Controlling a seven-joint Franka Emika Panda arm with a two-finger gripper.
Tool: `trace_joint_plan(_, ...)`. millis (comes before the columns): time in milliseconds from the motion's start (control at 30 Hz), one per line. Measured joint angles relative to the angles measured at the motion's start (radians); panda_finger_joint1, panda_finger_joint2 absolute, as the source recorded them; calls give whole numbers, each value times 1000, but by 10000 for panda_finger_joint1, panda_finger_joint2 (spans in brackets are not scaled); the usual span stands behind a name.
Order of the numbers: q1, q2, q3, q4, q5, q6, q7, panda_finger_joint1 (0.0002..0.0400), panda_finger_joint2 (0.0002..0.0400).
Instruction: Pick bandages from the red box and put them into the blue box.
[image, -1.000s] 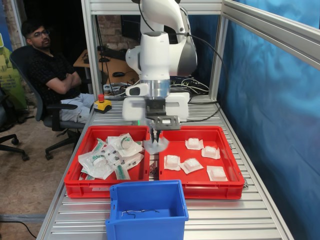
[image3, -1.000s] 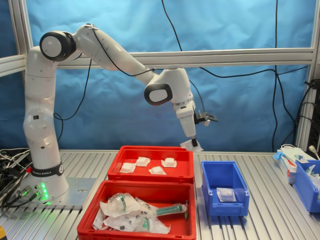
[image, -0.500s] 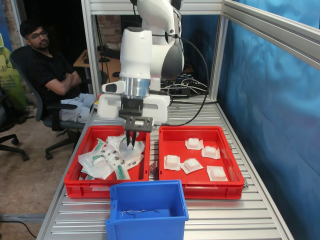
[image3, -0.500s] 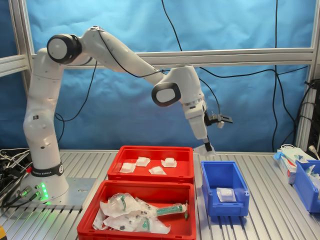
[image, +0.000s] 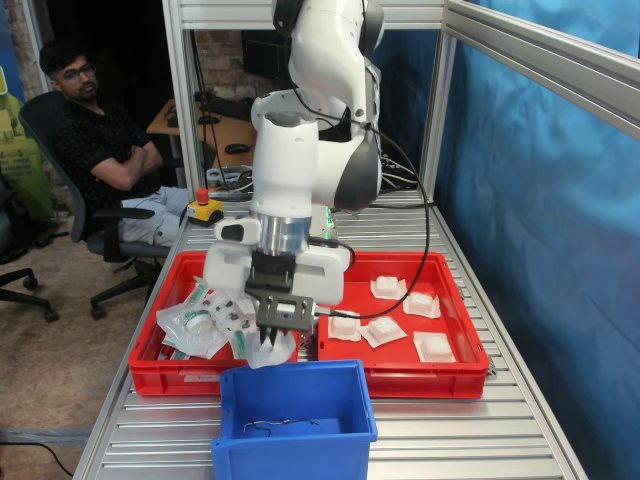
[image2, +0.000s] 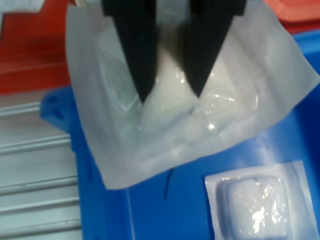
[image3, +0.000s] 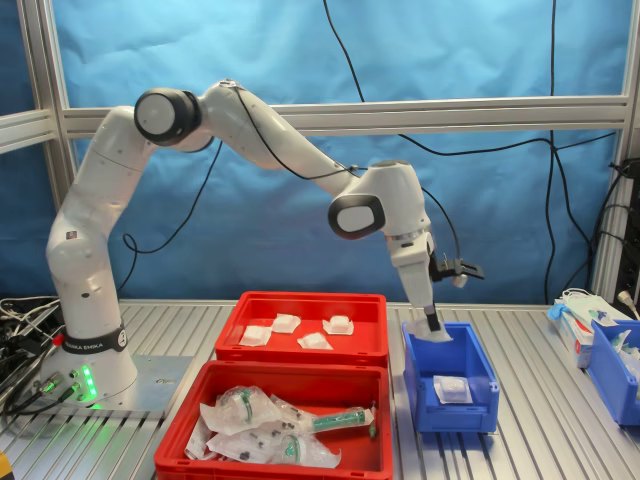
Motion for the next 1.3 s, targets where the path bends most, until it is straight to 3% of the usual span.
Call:
trace_joint_plan(233,0,82,0,66,38,-1,0,37,37)
trace_joint_plan(433,0,127,0,106,53,-1,0,37,37)
trace_joint_plan(767,0,144,0,127,60,-1,0,37,37)
trace_joint_plan(1067,0,150,0,136,105,-1,0,37,37)
trace_joint_plan(1300,0,155,0,137,117,-1,0,37,37)
